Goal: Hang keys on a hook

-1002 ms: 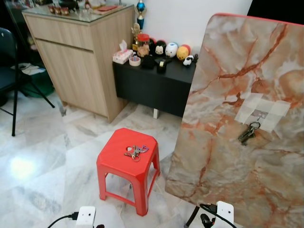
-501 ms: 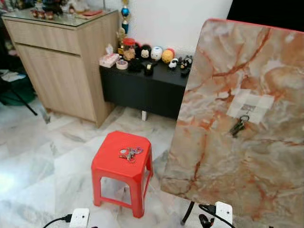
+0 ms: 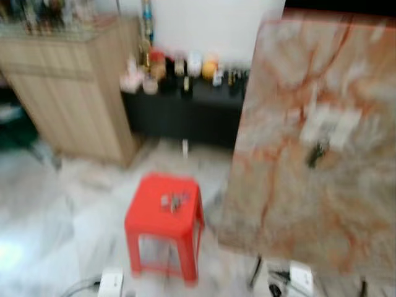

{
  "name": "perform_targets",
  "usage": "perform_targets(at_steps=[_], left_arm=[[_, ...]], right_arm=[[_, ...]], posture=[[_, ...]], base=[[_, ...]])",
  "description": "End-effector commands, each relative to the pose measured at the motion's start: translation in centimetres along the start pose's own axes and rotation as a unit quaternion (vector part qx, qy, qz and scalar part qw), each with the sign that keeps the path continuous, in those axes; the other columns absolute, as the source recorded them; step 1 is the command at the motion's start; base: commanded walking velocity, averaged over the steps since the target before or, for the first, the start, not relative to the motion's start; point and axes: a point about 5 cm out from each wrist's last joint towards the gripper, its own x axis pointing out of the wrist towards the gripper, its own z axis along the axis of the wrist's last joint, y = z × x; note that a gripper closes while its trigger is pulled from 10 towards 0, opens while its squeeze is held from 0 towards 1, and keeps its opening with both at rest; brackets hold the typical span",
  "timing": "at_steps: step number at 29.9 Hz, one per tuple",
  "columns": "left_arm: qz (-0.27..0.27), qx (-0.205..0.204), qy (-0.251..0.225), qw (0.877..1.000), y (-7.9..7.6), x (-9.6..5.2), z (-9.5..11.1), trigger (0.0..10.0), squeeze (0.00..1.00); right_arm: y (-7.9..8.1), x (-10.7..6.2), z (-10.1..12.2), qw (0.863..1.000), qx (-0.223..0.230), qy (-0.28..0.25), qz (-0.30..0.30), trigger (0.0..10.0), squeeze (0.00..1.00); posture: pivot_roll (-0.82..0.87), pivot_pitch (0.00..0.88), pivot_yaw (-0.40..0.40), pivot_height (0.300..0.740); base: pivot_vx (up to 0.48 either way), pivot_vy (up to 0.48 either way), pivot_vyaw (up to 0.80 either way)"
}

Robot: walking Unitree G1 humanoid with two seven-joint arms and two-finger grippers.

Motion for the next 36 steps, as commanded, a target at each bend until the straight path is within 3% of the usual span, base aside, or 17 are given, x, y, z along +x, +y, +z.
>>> perform_targets(at_steps=[1,36], left_arm=[[0.006,0.002,0.021,1.000,0.52,-0.30,-1.11,10.0,0.00],[0.003,0.005,0.019,1.000,0.25,-0.25,-1.01,10.0,0.00]], right_arm=[[0.65,0.07,0.01,1.000,0.004,0.000,0.009,10.0,0.00],[0.47,0.02,-0.07,1.000,0.001,-0.001,0.007,10.0,0.00]], posture=[[0.03,0.000,-0.042,0.740],[0.03,0.000,-0.039,0.740]], base=[[0.000,0.281,0.00],[0.000,0.277,0.00]])
